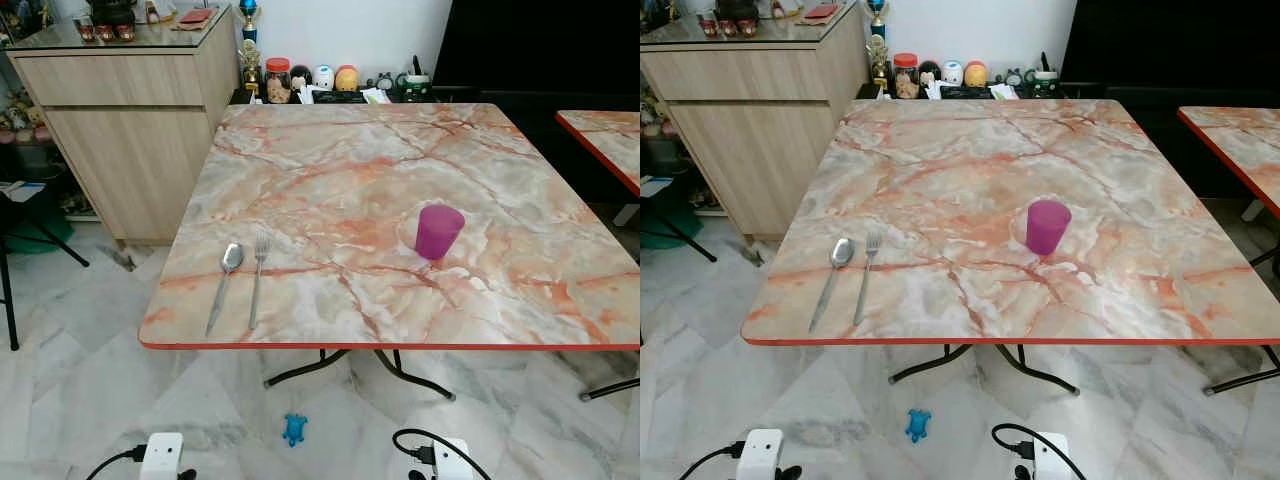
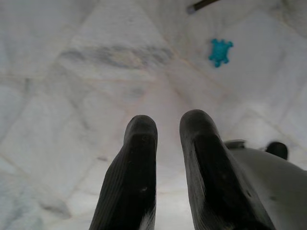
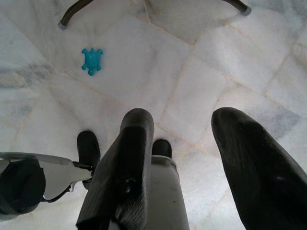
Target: Setting the table
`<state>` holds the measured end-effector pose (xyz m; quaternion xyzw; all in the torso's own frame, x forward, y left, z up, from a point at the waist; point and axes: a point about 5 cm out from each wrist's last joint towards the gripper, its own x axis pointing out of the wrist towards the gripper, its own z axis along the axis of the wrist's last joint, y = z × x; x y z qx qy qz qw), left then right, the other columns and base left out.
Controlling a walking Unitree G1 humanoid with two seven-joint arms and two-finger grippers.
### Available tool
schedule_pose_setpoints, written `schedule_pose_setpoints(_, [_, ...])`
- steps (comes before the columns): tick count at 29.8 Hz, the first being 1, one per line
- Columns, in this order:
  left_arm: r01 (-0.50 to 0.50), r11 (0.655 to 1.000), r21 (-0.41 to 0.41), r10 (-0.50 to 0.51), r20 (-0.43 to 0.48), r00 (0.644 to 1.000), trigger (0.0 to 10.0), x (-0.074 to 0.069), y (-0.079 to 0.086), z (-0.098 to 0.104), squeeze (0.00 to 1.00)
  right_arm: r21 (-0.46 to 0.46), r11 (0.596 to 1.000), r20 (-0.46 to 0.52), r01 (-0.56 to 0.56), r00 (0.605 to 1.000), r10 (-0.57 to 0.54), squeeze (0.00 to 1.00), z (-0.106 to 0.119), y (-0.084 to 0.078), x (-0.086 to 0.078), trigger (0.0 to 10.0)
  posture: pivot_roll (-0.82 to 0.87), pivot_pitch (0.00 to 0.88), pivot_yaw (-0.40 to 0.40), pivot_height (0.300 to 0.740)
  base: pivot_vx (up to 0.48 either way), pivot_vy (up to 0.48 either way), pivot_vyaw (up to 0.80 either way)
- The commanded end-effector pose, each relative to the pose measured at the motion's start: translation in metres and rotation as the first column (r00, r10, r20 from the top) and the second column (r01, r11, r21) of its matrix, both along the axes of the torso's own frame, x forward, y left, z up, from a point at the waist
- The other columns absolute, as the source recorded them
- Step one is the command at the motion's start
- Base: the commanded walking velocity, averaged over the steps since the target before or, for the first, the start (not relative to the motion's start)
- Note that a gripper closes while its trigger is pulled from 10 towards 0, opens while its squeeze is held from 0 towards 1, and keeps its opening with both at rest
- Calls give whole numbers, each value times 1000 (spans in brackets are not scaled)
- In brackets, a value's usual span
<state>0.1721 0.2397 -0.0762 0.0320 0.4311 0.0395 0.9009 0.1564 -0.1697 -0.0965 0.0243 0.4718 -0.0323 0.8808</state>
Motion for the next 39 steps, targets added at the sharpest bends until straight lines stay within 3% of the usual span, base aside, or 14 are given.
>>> schedule_pose_setpoints(1, [2,1000,6,-2,-7,1000,10000,0,5,1,0,0,1000,-6,3,1000,-3,0,0,-1,-1,10000,117,0,-21,740,0,0,0])
schedule_pose_setpoints(7, [0,1000,7,0,-4,1000,10000,-2,8,1,0,-1,1000,-6,5,1000,-5,0,-1,-1,-1,10000,119,0,-22,740,0,0,0])
schedule_pose_setpoints(12, [36,999,-14,-36,-7,999,10000,-4,-23,-7,0,-2,1000,-6,9,1000,-9,0,-1,-2,-2,10000,121,0,-24,740,0,0,0])
schedule_pose_setpoints(14, [38,999,-16,-38,-6,999,10000,-4,-25,-7,0,-2,1000,-8,6,1000,-6,0,-1,-2,-2,10000,122,0,-25,740,0,0,0])
schedule_pose_setpoints(23, [32,999,21,-32,-7,999,10000,-1,9,2,0,-1,1000,-9,6,1000,-6,0,-1,-2,-2,10000,119,0,-24,740,0,0,0])
schedule_pose_setpoints(28, [35,999,21,-35,-7,999,10000,-3,7,1,0,-1,1000,-11,4,1000,-4,0,-1,-2,-2,10000,121,0,-28,740,0,-148,0])
schedule_pose_setpoints(30, [51,999,7,-51,-9,999,10000,-6,-9,-4,0,-2,1000,-12,0,1000,0,0,-1,-2,-2,10000,121,0,-29,740,0,-253,0])
schedule_pose_setpoints(33, [60,998,-1,-60,-11,998,10000,-7,-18,-7,0,-3,1000,-13,-3,1000,3,0,-1,-2,-3,10000,120,0,-30,740,0,-255,0])
schedule_pose_setpoints(37, [62,998,0,-62,-12,998,10000,-7,-17,-7,0,-4,1000,-14,-8,1000,8,0,-1,-2,-3,10000,122,0,-33,740,0,-254,0])
schedule_pose_setpoints(39, [56,998,6,-55,-14,998,10000,-6,-9,-5,0,-3,1000,-16,-8,1000,8,0,-1,-3,-3,10000,123,0,-33,740,0,-255,0])
